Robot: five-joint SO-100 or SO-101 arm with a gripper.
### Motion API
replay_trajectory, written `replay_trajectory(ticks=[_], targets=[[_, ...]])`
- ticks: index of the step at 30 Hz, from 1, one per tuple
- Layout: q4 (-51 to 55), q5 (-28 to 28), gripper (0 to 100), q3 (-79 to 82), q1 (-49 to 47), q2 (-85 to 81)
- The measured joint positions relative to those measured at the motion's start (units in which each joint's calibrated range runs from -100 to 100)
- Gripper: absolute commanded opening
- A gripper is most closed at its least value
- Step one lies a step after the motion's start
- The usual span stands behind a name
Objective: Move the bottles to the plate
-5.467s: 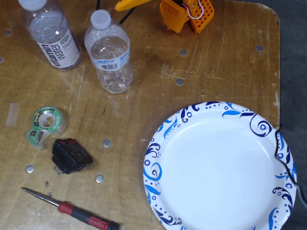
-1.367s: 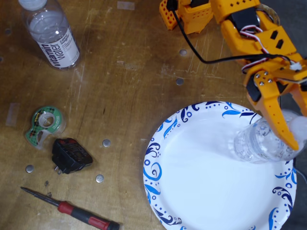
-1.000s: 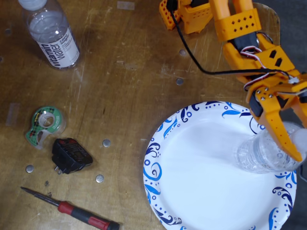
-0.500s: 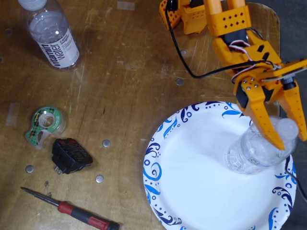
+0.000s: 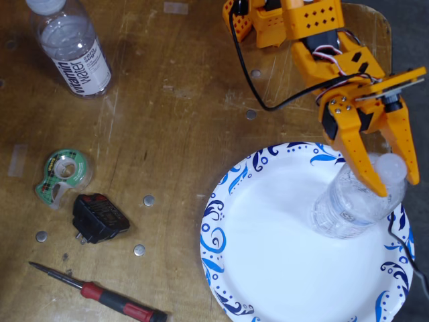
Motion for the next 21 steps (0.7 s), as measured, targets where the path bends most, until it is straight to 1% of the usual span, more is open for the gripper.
replay_trajectory(ticks=[2,3,8,11,15,21], targets=[[0.0,0.0,3,0.0,0.0,0.0],[0.0,0.0,5,0.0,0.0,0.0],[0.0,-0.1,25,0.0,-0.55,0.0],[0.09,-0.26,31,0.0,-1.91,0.0],[0.09,-0.26,34,0.0,-4.1,-0.25],[0.09,-0.21,34,-0.54,-4.47,-0.59]])
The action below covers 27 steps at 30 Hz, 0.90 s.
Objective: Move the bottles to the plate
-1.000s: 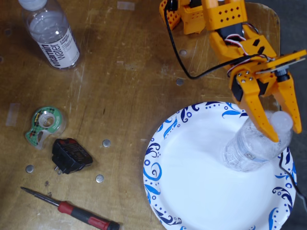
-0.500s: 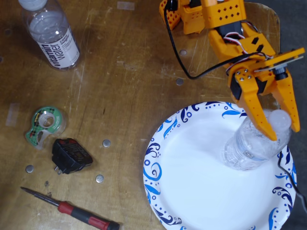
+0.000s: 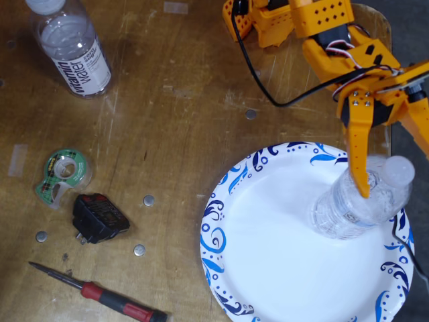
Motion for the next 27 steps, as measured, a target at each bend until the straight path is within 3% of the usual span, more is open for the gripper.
replay_trajectory(ticks=[6,14,20,24,27], targets=[[6.13,0.36,34,-0.99,0.18,-8.22],[45.96,0.36,33,-16.01,1.19,-31.46],[73.19,0.31,33,-20.5,17.59,-46.64],[79.32,0.31,33,-20.59,34.64,-51.93],[81.62,0.31,33,-20.23,42.21,-52.35]])
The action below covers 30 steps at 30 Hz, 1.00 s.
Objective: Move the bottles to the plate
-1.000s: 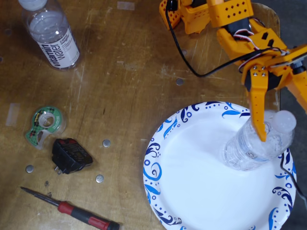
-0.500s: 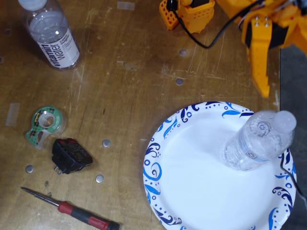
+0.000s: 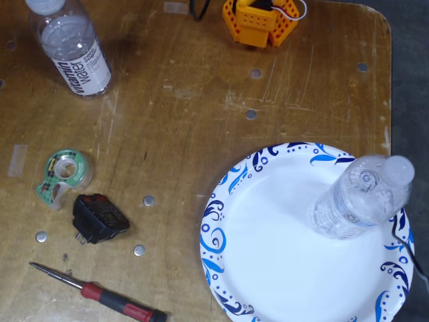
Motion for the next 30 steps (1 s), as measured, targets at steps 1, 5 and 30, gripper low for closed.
replay_trajectory(ticks=[1,5,30], targets=[[1.02,0.0,33,0.09,2.46,0.25],[4.26,0.05,33,3.06,9.94,-2.43],[-13.53,3.18,35,32.91,44.12,-14.6]])
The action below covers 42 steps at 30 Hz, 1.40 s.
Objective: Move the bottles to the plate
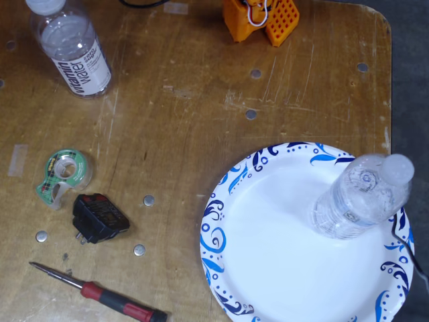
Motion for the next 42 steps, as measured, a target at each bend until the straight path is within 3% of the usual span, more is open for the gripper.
replay_trajectory(ticks=[9,19,33,42], targets=[[-6.55,-0.21,47,7.55,-0.09,2.27],[-15.32,-0.21,47,8.99,0.82,9.14],[-35.83,-0.21,47,8.99,4.74,27.52],[-37.62,-0.21,47,4.05,4.74,36.16]])
